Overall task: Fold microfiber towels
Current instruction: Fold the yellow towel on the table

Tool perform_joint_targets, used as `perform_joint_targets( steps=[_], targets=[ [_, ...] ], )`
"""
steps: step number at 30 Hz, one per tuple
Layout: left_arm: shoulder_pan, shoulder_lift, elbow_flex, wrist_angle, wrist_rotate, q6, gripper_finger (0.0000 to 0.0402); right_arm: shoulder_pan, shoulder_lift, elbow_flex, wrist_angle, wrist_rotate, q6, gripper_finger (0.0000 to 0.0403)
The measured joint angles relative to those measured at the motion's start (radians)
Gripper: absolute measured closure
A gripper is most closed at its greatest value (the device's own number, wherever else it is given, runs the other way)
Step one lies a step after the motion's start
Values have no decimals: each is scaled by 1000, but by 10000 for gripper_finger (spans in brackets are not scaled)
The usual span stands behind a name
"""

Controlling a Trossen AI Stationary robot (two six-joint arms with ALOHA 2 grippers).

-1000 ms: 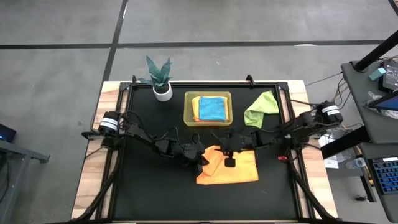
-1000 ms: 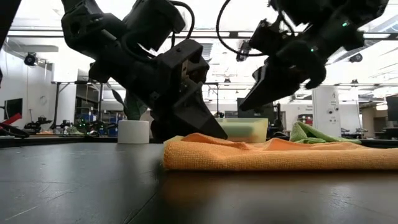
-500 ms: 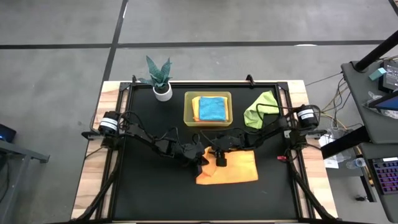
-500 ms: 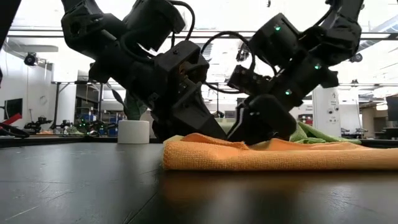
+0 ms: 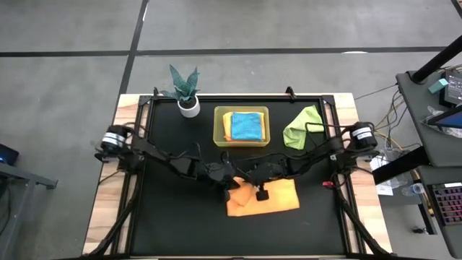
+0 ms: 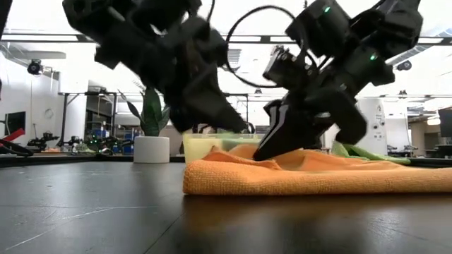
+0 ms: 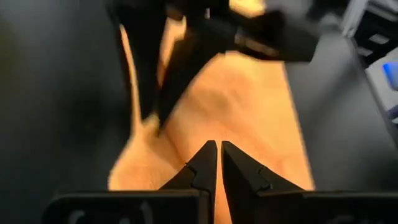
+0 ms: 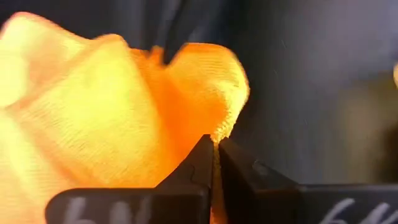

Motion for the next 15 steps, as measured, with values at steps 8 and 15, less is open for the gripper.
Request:
perform_joint_targets(
  steps=[8,15],
  targets=[
    [4,-132,-28,-26,-4,-4,392,167,-29,-2,-49,198,-183,394],
    [8,-58,-37,-26,-42,-141,343,241,-29,-1,-72,194,-167,394]
  ],
)
